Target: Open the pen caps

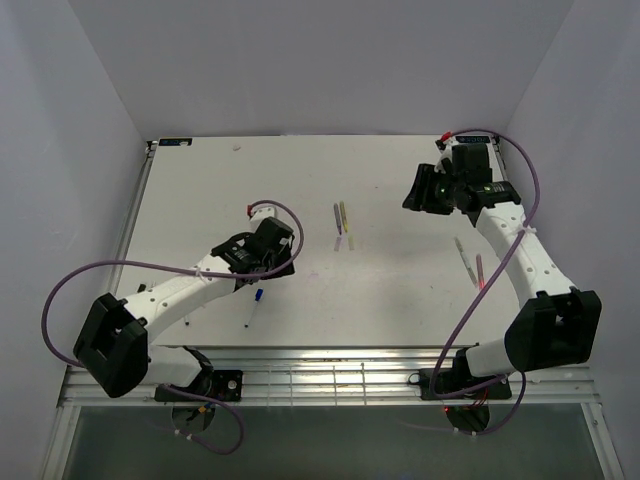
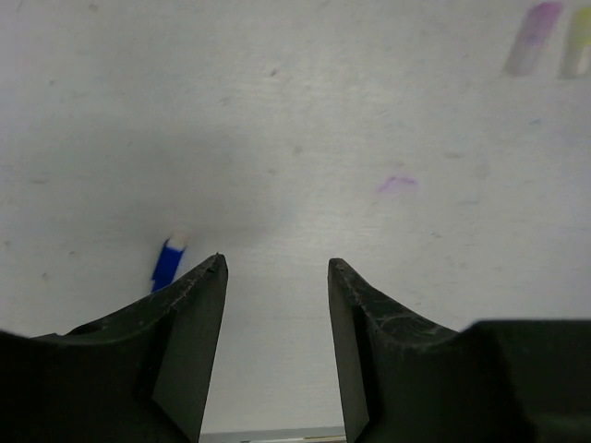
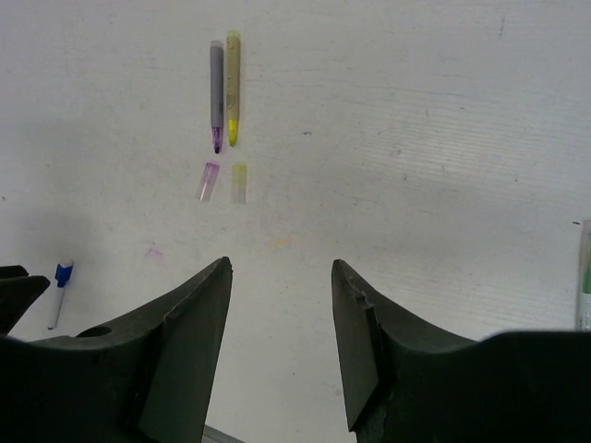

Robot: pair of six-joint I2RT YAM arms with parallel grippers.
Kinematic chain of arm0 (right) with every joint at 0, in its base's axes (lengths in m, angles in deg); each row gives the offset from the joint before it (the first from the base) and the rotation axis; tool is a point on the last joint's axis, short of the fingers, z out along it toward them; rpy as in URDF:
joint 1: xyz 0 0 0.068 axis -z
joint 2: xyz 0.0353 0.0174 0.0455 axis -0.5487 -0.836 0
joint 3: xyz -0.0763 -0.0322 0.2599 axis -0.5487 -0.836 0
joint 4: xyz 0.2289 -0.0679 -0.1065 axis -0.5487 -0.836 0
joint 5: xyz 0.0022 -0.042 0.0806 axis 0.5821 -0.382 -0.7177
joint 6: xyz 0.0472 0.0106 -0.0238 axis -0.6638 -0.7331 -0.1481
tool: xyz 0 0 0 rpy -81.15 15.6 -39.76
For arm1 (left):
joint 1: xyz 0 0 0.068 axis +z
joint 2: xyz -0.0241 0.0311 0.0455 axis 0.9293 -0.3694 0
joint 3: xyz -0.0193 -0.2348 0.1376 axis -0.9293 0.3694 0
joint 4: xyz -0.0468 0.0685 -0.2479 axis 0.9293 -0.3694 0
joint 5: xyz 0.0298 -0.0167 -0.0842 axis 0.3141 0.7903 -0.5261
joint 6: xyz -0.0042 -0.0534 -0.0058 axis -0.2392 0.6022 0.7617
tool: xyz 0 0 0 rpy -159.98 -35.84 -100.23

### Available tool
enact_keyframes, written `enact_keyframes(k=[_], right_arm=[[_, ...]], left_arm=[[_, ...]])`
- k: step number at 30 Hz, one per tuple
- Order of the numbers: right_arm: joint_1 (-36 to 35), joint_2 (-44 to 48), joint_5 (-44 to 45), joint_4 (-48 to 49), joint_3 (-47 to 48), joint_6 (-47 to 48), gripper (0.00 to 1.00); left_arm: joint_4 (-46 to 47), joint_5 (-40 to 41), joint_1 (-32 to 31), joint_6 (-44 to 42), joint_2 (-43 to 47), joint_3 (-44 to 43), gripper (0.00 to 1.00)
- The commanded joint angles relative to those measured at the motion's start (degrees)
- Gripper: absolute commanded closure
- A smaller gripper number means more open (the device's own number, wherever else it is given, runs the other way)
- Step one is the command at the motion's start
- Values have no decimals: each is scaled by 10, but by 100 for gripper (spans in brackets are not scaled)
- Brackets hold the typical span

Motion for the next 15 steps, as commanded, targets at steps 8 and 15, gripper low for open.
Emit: enact_keyframes(k=[8, 15], right_arm=[[-46, 36, -11, 34, -40, -6, 46], [-64, 46, -2, 42, -66, -5, 46]], left_arm=[[-70, 15, 57, 13, 56, 81, 47], [-53, -2, 62, 22, 13, 90, 53]])
